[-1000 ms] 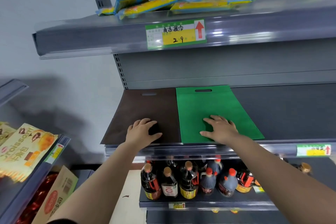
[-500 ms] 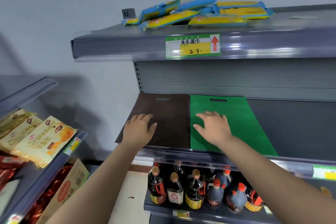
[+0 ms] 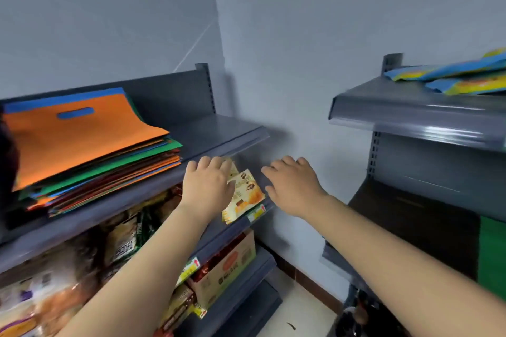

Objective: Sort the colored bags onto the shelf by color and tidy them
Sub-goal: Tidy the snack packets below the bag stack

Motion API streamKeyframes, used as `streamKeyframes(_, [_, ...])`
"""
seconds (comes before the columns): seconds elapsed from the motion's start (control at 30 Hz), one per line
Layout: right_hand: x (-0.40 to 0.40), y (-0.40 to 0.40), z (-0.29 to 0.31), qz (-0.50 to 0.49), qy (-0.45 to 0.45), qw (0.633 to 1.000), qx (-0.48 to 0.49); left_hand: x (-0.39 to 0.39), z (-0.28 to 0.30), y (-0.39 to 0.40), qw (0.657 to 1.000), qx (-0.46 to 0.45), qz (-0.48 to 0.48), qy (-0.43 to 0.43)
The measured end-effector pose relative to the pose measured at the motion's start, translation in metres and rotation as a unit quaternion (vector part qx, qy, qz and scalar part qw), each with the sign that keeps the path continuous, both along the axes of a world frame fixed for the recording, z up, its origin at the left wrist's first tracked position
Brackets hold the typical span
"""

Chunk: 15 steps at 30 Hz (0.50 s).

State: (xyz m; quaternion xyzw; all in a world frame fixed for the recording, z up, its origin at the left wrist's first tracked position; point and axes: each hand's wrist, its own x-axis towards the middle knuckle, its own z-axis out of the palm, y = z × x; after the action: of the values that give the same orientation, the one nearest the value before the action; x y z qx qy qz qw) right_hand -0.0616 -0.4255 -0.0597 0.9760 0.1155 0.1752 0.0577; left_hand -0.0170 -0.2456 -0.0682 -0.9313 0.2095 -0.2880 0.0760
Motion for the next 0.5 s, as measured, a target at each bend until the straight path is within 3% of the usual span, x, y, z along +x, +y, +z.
streamKeyframes(0.37, [0.085, 0.169, 0.036, 0.171, -0.052, 0.977, 0.117, 0.007, 0.046, 0.175, 0.989, -0.032, 0.120, -0.081])
streamKeyframes(0.5, [0.108, 0.203, 0.046, 0.215, -0.045, 0.968, 0.120, 0.010, 0.051, 0.212, 0.983, -0.057, 0.160, -0.066])
